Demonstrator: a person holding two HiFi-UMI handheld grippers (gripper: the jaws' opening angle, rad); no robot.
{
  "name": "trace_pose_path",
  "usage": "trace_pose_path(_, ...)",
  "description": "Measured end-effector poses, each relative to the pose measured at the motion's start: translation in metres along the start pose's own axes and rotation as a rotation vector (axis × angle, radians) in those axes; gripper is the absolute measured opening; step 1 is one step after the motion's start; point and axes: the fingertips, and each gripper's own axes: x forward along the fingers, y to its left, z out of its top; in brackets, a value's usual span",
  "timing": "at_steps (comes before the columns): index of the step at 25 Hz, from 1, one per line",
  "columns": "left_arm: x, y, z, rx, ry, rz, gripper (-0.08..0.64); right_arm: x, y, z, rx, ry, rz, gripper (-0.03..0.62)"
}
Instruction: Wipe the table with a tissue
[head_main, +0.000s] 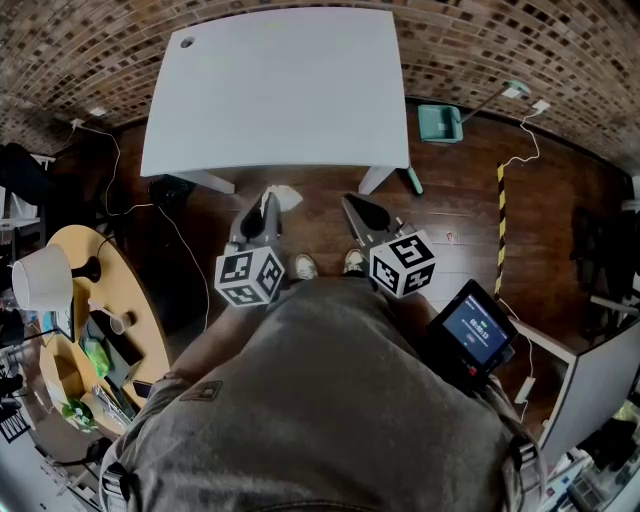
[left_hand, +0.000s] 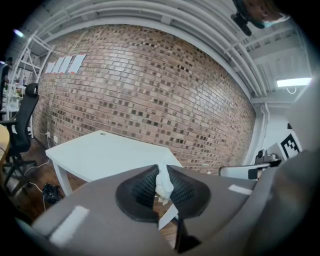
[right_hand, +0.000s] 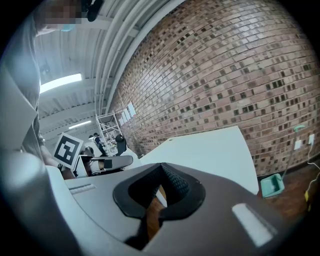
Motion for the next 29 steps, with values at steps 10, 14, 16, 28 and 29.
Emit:
trace_pose_path(10, -0.006, -0.003, 0.000, 0.004, -0.001, 0.000, 0.028, -0.004, 0.004, 0.003, -0.013, -0.005, 0.000, 0.011)
trace_pose_path(14, -0.008, -0.004, -0.003, 0.006, 0.004, 0.002, 0.028, -0.006, 0.006, -0.001, -0.012, -0.002, 0.005, 0.011)
trace_pose_path(16, -0.011, -0.005, -0.005, 0.005, 0.005, 0.003, 0.028, -0.007, 0.007, -0.003, -0.010, 0.003, 0.008, 0.011)
trace_pose_path(28, -0.023, -0.013, -0.010, 0.007, 0.007, 0.012, 0.028, -0.015, 0.014, -0.010, -0.013, 0.014, 0.035, 0.011)
trace_pose_path(29, -0.023, -0.013, -0.010, 0.008, 0.007, 0.013, 0.028, -0.015, 0.014, -0.010, -0.014, 0.015, 0.037, 0.012)
